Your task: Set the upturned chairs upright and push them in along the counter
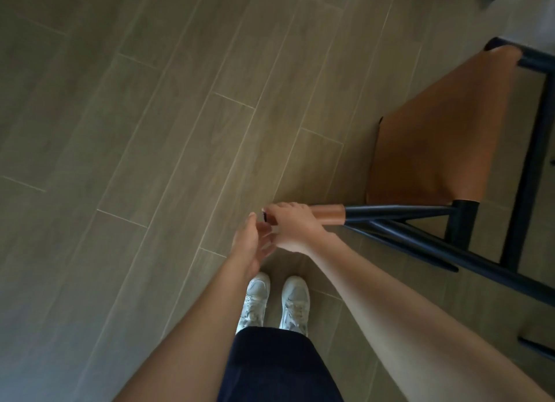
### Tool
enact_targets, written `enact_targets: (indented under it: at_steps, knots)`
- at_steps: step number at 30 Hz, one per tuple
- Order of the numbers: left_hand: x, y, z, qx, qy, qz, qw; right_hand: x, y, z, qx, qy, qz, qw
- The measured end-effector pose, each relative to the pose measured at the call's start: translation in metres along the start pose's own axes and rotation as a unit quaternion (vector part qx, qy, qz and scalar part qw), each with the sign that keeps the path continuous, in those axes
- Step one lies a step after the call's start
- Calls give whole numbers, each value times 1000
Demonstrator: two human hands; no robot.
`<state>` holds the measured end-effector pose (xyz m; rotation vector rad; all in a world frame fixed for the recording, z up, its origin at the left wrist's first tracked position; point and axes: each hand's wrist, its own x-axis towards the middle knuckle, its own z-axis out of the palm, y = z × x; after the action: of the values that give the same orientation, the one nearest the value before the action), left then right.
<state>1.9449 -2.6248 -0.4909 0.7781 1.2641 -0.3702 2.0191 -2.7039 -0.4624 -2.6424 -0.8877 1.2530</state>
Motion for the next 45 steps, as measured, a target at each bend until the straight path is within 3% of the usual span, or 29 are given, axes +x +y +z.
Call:
enact_targets:
  at_steps: [5, 11, 16, 20, 29, 38, 45]
  knots:
    - [22, -15, -3, -20, 9, -45, 999, 30, -3, 31, -146, 31, -17, 989]
    - [33, -15, 3, -70, -31, -51, 996, 44, -2, 39, -151, 66, -2, 986]
    - [18, -10, 26, -112, -52, -43, 991, 32, 9, 23, -115, 123, 10, 986]
    - [-1, -9, 37, -110, -57, -38, 992, 18, 13, -1, -78, 121, 1, 990]
    - [-40, 13, 61, -91, -52, -58, 993, -46, 34, -97, 45, 167, 36, 984]
    - [-84, 67, 142, -45, -77, -20, 996, -135, 80, -176, 108, 263, 75, 956]
    - [-120, 65, 228, -83, -101, -24, 991, -213, 134, -209, 165, 306, 45, 937]
